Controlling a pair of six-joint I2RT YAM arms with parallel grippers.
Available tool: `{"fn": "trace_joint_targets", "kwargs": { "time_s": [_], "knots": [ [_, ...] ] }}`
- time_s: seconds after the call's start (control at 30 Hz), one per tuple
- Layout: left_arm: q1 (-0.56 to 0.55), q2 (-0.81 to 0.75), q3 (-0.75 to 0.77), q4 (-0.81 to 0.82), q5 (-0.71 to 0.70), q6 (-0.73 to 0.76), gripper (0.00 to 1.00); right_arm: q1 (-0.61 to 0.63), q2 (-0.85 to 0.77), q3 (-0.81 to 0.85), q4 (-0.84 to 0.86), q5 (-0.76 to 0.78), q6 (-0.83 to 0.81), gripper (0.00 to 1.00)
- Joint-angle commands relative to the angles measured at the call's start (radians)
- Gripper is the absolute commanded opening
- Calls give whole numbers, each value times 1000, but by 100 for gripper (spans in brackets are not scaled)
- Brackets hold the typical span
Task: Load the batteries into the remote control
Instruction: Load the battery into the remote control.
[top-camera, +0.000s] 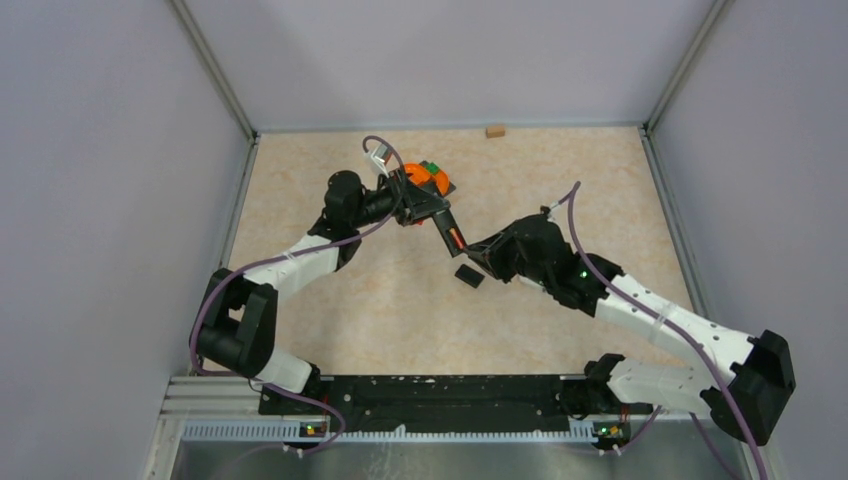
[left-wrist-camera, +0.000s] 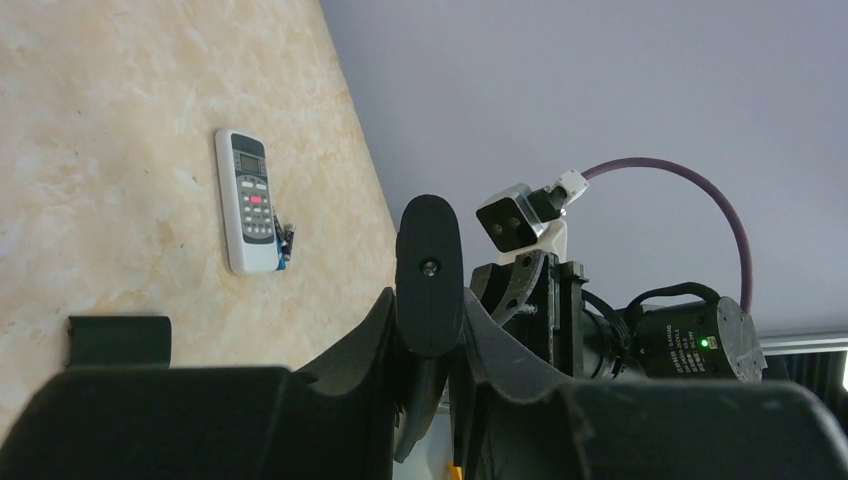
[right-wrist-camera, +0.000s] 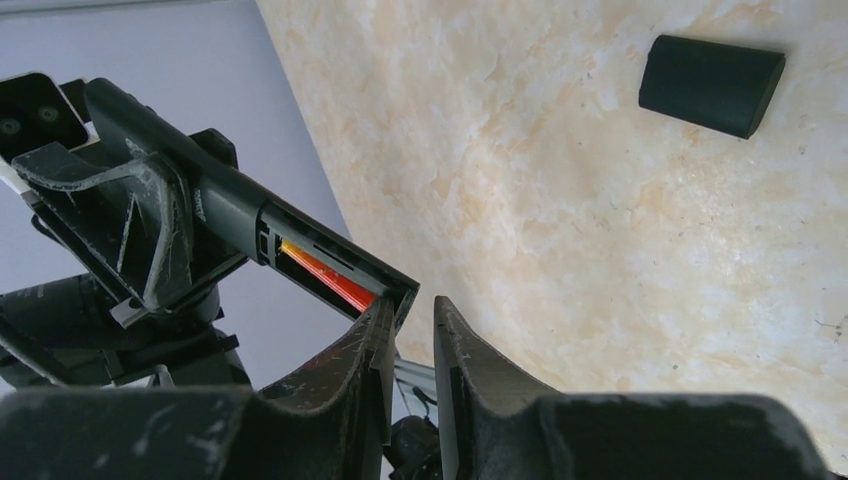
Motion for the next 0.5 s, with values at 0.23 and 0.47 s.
{"fn": "trace_joint_targets", "kwargs": {
  "time_s": [0.23, 0.47],
  "knots": [
    [23, -13, 58, 67, 100, -163, 0, -32, -91, -60, -69, 53, -107, 30],
    [39, 0, 44, 79, 85, -202, 0, -33, -190, -149, 115, 12, -159, 50]
  ]
}}
